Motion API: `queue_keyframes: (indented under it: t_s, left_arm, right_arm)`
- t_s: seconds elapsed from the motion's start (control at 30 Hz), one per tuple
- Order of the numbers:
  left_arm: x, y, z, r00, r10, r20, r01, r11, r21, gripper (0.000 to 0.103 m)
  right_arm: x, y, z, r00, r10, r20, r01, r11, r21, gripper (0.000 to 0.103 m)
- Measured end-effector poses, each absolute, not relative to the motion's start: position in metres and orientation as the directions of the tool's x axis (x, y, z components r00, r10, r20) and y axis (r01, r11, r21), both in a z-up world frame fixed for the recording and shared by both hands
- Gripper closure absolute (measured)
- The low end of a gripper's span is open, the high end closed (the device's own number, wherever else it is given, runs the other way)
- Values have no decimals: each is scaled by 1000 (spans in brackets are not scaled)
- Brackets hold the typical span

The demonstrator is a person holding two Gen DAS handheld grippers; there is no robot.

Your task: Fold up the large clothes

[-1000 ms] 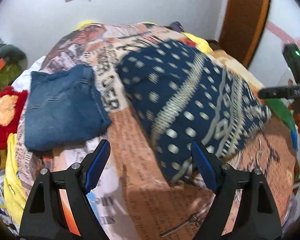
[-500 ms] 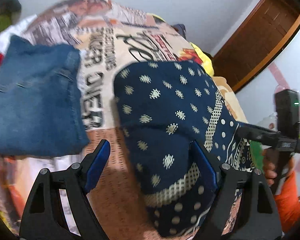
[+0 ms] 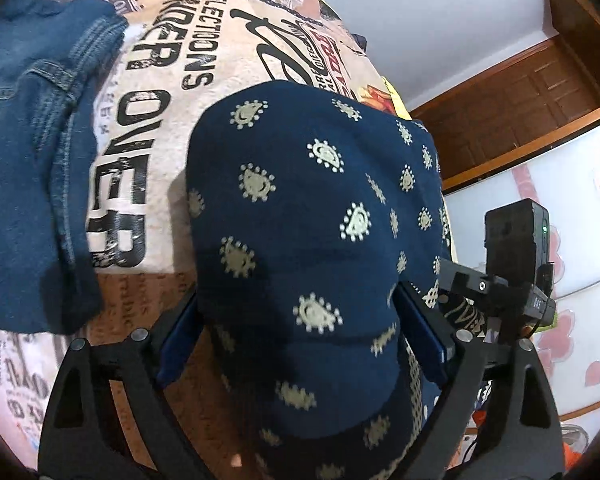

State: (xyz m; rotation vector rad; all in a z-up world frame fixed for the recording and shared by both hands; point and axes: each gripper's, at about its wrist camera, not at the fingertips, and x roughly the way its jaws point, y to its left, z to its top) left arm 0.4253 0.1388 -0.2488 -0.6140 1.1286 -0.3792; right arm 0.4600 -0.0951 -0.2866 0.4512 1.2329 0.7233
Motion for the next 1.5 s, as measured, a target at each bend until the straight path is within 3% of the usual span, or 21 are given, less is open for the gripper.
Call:
queue_keyframes:
  t_s: [0.07, 0.27, 0.4, 0.67, 0.97, 1.27, 1.5]
  left_arm:
    - [429, 137, -250, 390, -578, -717, -22, 773, -635, 18]
    - [427, 132, -232, 395, -571, -720, 15, 787, -616, 42]
    - [419, 124, -203, 439, -536, -722, 75, 822, -565, 51]
    - [389, 145, -120, 581, -481, -656, 160, 858, -488, 52]
    - [375, 206, -54, 700, -395, -594, 150, 896, -419, 52]
    - [380, 304, -63, 740, -315, -595, 39, 902, -430, 52]
    - [405, 385, -128, 705, -289, -647, -81, 874, -479, 52]
  right_arm:
    - [462, -93, -287, 161, 716, -679, -232, 696, 680, 12]
    - [457, -100, -281, 157, 750, -642, -187, 661, 727, 56]
    - [447, -97, -261, 177, 744, -644, -217, 668, 712, 64]
    - [426, -74, -184, 271, 753, -599, -326, 658, 679, 66]
    - [417, -14, -105, 318, 778, -541, -444, 627, 640, 66]
    - [440, 94, -105, 258, 808, -530, -475, 584, 658, 66]
    - [472, 182, -161, 192, 784, -590, -447, 605, 658, 66]
